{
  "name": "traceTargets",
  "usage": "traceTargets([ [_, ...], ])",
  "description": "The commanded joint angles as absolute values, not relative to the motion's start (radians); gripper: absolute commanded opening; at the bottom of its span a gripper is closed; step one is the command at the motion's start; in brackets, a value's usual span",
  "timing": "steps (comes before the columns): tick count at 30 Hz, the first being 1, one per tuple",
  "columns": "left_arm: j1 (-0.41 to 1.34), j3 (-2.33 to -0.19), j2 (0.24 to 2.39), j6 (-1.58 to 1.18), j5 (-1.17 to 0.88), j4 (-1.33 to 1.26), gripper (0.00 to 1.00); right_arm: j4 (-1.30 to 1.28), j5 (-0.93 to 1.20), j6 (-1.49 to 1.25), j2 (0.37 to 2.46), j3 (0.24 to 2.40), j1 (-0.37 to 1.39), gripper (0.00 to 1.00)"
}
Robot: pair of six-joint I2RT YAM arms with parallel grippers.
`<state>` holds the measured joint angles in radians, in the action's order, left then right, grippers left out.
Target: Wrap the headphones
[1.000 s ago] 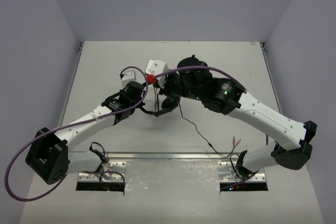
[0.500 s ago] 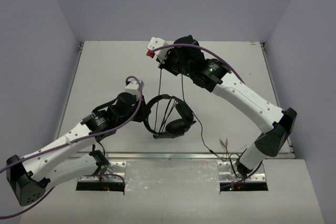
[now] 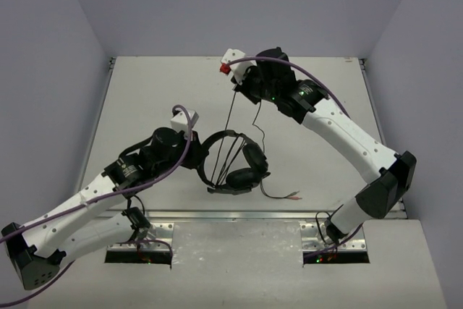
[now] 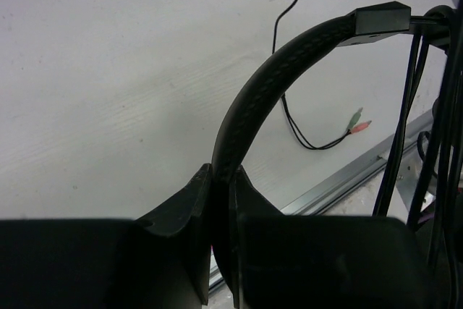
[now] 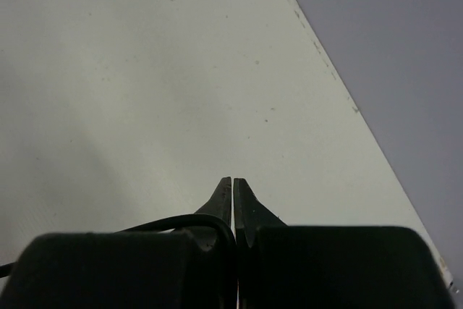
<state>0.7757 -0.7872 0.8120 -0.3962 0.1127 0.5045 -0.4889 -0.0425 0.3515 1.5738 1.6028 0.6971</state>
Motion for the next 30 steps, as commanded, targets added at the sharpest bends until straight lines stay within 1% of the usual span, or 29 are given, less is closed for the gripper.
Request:
traceTargets([
  [1, 0.787, -0.813, 0.792, -0.304, -0.053, 0.460, 0.00, -0.391, -0.028, 0.287, 1.516, 1.589, 0.615, 0.01],
  [4, 0.787, -0.790, 0.743, -0.275, -0.031, 0.445, 0.00, -0.391, 0.012, 0.253, 1.477, 1.579, 0.607, 0.01],
  [7, 0.793, -0.769, 0.707, -0.285, -0.058, 0.431, 0.00, -0.406, 0.034, 0.256, 1.473, 1.571, 0.606, 0.01],
  [13, 0.796, -0.772, 0.781, -0.288, -0.018, 0.448, 0.00, -0.382, 0.038, 0.262, 1.470, 1.528, 0.600, 0.01],
  [16, 0.810, -0.776, 0.808, -0.298, -0.011, 0.457, 0.01, -0.367, 0.046, 0.253, 1.483, 1.528, 0.591, 0.01],
  [23, 0.827, -0.775, 0.746, -0.292, -0.011, 0.453, 0.00, -0.342, 0.060, 0.258, 1.528, 1.535, 0.575, 0.01],
  [30, 0.827, -0.782, 0.739, -0.295, -0.005, 0.460, 0.00, -0.337, 0.055, 0.265, 1.589, 1.559, 0.568, 0.01],
])
